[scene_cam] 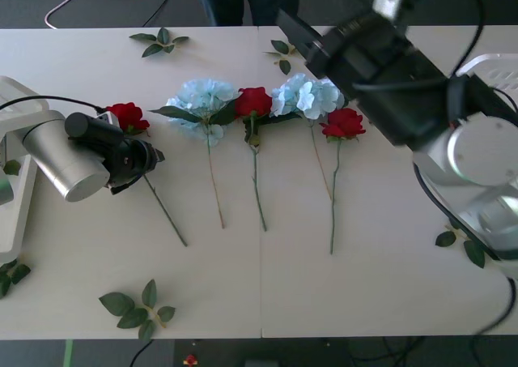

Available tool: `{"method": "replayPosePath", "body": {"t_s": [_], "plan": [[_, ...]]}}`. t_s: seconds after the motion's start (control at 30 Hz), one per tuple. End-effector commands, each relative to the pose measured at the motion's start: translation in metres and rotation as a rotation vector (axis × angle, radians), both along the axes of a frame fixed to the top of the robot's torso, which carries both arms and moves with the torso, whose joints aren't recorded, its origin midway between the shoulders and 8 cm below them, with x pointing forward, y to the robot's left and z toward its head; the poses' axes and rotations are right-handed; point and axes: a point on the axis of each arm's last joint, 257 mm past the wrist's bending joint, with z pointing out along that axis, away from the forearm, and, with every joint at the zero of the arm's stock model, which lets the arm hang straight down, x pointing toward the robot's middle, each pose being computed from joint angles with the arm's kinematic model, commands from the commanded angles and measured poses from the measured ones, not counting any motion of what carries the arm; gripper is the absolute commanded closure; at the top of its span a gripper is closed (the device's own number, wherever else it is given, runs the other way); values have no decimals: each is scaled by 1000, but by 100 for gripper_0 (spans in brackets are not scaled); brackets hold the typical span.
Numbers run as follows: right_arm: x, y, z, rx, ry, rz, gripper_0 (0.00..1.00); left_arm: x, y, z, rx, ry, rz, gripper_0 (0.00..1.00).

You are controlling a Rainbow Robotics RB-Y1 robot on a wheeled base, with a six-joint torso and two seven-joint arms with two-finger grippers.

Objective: Place the red flowers into the right box and the blue flowers into the left box. If a person shows an open palm, hand one flower to the person first, then continue sorting.

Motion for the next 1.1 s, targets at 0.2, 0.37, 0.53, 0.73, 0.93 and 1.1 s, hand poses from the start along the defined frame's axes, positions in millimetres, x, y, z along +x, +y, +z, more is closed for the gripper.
{"method": "replayPosePath", "body": {"t_s": [0.2, 0.37, 0.53, 0.73, 0.93, 1.1], "plan": [[-19, -78, -57, -92, 168, 0, 0, 3, -5, -2, 23, -8, -35, 0], [-25, -109, -85, -172, 278, 0, 0, 3, -5, -2, 23, -8, -35, 100], [-26, -132, -112, -241, 431, -16, 0, 3, -5, -2, 23, -8, -35, 100], [-14, -151, -144, -281, 639, -127, 0, 3, -5, -2, 23, -8, -35, 100], [-5, -151, -171, -250, 844, -224, 0, 3, -5, -2, 23, -8, -35, 100], [0, -138, -189, -191, 969, -287, 0, -2, -7, -9, 28, 1, -44, 100]]}}
